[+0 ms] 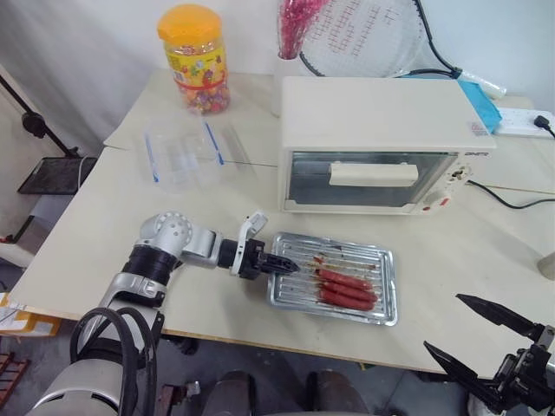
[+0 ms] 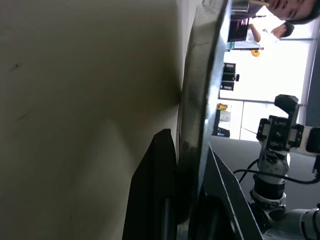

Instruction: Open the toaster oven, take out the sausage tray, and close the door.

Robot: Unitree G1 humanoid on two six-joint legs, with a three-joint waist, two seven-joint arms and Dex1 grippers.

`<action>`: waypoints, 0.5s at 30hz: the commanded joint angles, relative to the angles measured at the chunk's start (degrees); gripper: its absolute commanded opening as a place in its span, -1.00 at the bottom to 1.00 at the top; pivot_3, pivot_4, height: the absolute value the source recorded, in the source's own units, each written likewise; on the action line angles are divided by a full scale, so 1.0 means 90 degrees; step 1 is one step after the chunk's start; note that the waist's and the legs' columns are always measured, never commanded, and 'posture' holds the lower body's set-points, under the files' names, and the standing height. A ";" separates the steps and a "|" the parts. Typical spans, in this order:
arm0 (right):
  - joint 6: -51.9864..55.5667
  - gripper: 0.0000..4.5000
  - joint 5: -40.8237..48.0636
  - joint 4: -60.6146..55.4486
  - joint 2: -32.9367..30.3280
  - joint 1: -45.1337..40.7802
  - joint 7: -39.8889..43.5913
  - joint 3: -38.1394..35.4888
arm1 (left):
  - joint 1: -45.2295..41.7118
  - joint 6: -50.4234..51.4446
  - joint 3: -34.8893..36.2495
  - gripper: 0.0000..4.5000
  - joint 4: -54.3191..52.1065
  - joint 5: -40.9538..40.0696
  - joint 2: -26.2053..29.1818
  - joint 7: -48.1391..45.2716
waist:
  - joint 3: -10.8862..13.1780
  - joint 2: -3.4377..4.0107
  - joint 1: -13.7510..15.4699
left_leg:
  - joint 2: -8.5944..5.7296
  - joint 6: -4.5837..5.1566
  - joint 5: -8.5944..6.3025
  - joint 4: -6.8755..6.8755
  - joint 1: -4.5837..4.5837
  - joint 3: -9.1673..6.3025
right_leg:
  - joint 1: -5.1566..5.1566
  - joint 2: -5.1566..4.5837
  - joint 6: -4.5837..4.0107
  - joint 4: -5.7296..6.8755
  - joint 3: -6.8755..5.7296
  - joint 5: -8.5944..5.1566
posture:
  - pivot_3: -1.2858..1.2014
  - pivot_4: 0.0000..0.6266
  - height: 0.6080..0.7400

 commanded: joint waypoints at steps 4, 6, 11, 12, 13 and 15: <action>0.0077 1.00 0.0111 -0.0220 -0.0065 -0.0009 -0.0199 0.0174 | 0.0104 -0.0198 0.0330 -0.39 -0.0326 0.0924 -0.0080 -0.0248 | 0.0003 -0.0005 0.0017 | -0.0008 0.0006 0.0006 0.0001 -0.0010 -0.0007 | 0.0006 -0.0026 0.0021 -0.0018 0.0001 0.0011 | 0.03 -0.52 1.00; 0.0109 1.00 0.0088 -0.0142 -0.0156 -0.0119 -0.0191 0.0264 | 0.0277 -0.0468 0.0337 -0.09 -0.0876 0.1147 0.0216 -0.0452 | 0.0003 -0.0006 -0.0034 | -0.0006 0.0005 0.0006 -0.0001 -0.0011 -0.0007 | 0.0003 -0.0039 0.0021 -0.0019 -0.0001 0.0012 | 0.03 -0.52 1.00; 0.0258 1.00 0.0132 0.0311 -0.0544 -0.0581 -0.0019 0.0400 | 0.1467 -0.2812 -0.0551 0.54 -0.2959 0.2451 0.2383 -0.2523 | 0.0005 -0.0011 -0.0289 | 0.0027 -0.0036 0.0024 -0.0044 0.0003 0.0003 | 0.0002 -0.0001 0.0009 -0.0047 0.0005 0.0016 | 0.03 -0.52 1.00; 0.0315 1.00 0.0164 0.0446 -0.0651 -0.0673 0.0050 0.0403 | 0.1752 -0.3411 -0.0370 0.67 -0.3013 0.2589 0.2662 -0.2924 | 0.0001 -0.0005 -0.0307 | 0.0028 -0.0042 0.0033 -0.0064 0.0013 0.0006 | 0.0000 0.0003 0.0002 -0.0054 0.0007 0.0015 | 0.03 -0.52 1.00; 0.0359 1.00 0.0186 0.0546 -0.0728 -0.0747 0.0099 0.0408 | 0.1941 -0.3844 -0.0244 0.77 -0.3022 0.2694 0.2832 -0.3213 | -0.0001 0.0001 -0.0305 | 0.0027 -0.0042 0.0038 -0.0076 0.0019 0.0010 | 0.0000 0.0001 0.0000 -0.0054 0.0010 0.0015 | 0.03 -0.52 1.00; 0.0500 1.00 0.0293 0.0866 -0.0952 -0.0945 0.0247 0.0355 | 0.2521 -0.5619 0.0418 0.91 -0.2770 0.3041 0.3014 -0.3791 | -0.0001 0.0005 -0.0284 | 0.0027 -0.0035 0.0045 -0.0088 0.0026 0.0010 | -0.0001 -0.0004 -0.0009 -0.0053 0.0010 0.0010 | 0.03 -0.52 1.00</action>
